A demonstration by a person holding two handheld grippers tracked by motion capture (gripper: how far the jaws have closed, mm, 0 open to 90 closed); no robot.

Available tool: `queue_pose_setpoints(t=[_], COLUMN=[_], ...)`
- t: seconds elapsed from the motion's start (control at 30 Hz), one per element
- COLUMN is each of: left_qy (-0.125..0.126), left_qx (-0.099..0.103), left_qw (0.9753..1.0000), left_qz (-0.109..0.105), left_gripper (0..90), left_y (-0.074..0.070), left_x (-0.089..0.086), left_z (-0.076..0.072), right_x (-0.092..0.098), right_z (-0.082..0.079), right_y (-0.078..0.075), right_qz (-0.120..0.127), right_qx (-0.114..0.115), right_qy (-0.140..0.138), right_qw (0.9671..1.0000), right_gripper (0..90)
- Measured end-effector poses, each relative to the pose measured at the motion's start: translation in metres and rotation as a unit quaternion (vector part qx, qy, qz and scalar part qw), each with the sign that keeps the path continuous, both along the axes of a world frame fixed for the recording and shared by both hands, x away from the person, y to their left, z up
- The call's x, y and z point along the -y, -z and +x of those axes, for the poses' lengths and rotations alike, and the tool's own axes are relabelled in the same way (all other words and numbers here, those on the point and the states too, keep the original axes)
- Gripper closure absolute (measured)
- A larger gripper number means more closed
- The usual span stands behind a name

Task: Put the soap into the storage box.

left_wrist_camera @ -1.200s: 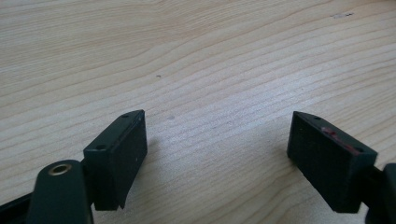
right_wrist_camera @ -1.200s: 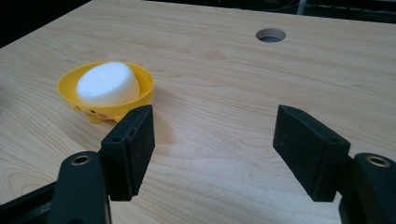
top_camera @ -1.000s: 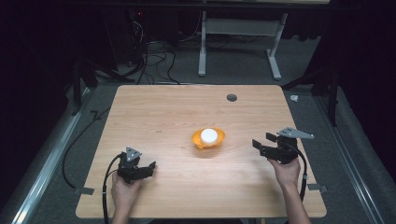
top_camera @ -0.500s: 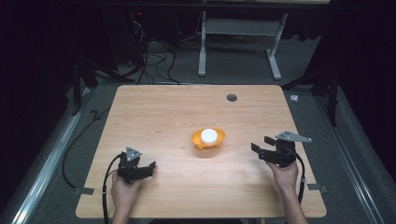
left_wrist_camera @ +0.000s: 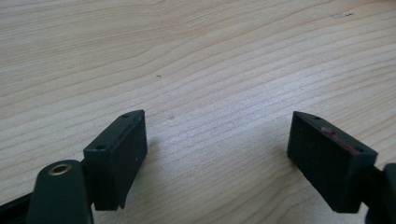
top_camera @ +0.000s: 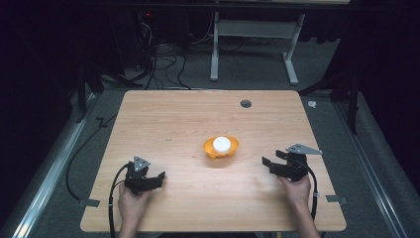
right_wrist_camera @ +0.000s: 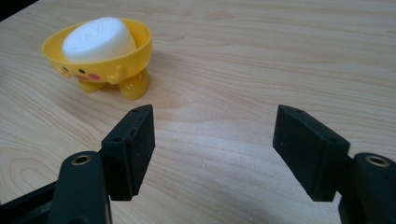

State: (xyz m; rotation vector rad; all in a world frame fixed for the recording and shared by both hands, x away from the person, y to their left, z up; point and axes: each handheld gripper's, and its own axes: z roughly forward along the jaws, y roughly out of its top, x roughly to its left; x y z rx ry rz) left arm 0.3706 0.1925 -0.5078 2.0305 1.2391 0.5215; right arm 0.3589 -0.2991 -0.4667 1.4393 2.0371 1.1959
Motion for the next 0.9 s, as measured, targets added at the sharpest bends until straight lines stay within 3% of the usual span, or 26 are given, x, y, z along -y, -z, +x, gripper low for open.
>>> queue_pose_setpoints(t=[0.5, 0.9], left_qy=[0.0, 0.0], left_qx=[0.0, 0.0], left_qw=[1.0, 1.0], left_qz=[0.0, 0.0], left_gripper=[20.6, 20.6], left_y=[0.0, 0.0], left_x=[0.0, 0.0], left_z=[0.0, 0.0], right_x=[-0.01, -0.019], right_z=[-0.001, -0.005], right_y=[0.02, 0.03], right_qz=[-0.026, -0.056], right_qx=[-0.025, -0.03], right_qy=[-0.002, -0.002], right_qw=[0.9993, 0.998], right_gripper=[30.5, 30.4])
